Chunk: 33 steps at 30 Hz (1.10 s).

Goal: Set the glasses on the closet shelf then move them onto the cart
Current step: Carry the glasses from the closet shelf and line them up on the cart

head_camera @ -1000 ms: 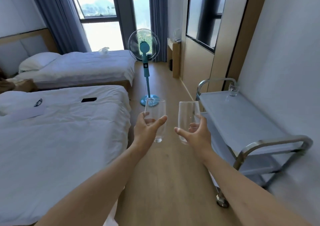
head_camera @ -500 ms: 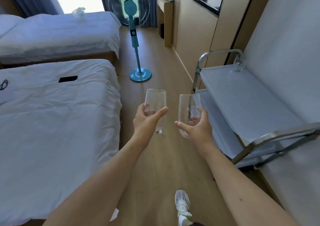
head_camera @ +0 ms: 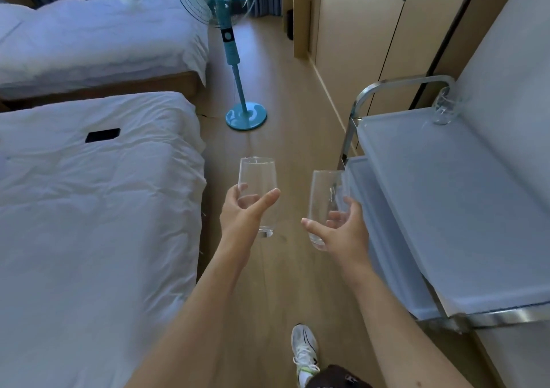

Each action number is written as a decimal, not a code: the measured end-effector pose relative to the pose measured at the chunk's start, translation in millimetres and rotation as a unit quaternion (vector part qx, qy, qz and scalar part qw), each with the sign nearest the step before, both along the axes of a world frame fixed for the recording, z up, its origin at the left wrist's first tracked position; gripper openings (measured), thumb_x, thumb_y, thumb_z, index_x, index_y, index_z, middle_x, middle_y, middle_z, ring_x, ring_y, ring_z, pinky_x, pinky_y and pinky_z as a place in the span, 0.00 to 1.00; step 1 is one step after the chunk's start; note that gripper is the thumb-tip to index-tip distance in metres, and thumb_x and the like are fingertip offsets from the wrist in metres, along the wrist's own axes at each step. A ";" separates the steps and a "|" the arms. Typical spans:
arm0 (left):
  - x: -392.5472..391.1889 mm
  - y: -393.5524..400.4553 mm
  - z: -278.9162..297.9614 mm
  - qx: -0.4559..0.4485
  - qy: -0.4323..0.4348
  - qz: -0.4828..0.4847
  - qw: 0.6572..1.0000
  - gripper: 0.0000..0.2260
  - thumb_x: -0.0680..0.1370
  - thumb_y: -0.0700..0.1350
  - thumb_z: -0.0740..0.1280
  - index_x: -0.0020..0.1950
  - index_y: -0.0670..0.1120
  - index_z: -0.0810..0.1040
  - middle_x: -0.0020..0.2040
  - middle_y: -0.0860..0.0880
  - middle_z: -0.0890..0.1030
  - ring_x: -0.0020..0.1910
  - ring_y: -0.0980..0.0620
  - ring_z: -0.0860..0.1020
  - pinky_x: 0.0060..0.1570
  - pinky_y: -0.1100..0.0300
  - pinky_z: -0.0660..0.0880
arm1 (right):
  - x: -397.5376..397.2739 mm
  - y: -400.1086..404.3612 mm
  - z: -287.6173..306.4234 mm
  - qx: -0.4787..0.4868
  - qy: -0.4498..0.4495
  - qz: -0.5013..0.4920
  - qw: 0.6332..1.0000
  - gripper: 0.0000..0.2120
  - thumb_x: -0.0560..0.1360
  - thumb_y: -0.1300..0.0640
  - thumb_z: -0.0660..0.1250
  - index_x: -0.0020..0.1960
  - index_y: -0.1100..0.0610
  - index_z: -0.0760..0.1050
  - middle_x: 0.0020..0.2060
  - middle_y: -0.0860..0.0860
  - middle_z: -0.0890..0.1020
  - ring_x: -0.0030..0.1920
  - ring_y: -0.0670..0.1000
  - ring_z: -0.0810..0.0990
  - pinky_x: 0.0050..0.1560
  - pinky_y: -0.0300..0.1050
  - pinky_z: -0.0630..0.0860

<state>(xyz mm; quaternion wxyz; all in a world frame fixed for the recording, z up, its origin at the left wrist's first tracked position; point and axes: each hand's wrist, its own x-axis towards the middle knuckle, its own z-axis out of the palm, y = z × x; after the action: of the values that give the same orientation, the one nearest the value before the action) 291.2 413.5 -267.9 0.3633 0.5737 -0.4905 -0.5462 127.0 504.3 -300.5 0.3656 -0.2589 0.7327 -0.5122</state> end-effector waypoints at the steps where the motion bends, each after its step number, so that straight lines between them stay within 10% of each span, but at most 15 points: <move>1: -6.0 -6.4 0.5 -0.001 -0.005 -0.002 1.000 0.37 0.67 0.60 0.80 0.71 0.54 0.70 0.57 0.52 0.83 0.54 0.53 0.83 0.54 0.51 0.82 | -5.2 -6.4 -0.4 0.000 -0.006 0.002 1.000 0.50 0.63 0.45 0.83 0.76 0.43 0.58 0.56 0.43 0.75 0.57 0.43 0.77 0.57 0.58 0.81; 20: -66.5 -140.7 -12.5 0.031 -0.001 -0.079 0.996 0.30 0.69 0.53 0.81 0.67 0.54 0.73 0.56 0.51 0.83 0.49 0.55 0.84 0.32 0.60 0.80 | -53.8 -131.4 -18.9 -0.005 -0.062 -0.064 0.996 0.47 0.63 0.50 0.84 0.75 0.42 0.62 0.57 0.47 0.76 0.58 0.44 0.77 0.55 0.59 0.82; 33: -90.6 -334.9 -43.1 0.093 -0.008 -0.257 0.962 0.29 0.65 0.57 0.81 0.63 0.59 0.75 0.53 0.53 0.85 0.50 0.56 0.84 0.44 0.45 0.84 | -26.5 -273.8 -26.4 0.030 -0.066 -0.230 0.970 0.45 0.64 0.55 0.84 0.73 0.42 0.63 0.57 0.47 0.76 0.59 0.46 0.77 0.48 0.52 0.84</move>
<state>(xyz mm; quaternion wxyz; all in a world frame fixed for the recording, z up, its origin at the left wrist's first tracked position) 200.6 78.6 -311.0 0.1514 0.4636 -0.5716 -0.6598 100.5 230.4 -326.9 0.2929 -0.0378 0.7617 -0.5766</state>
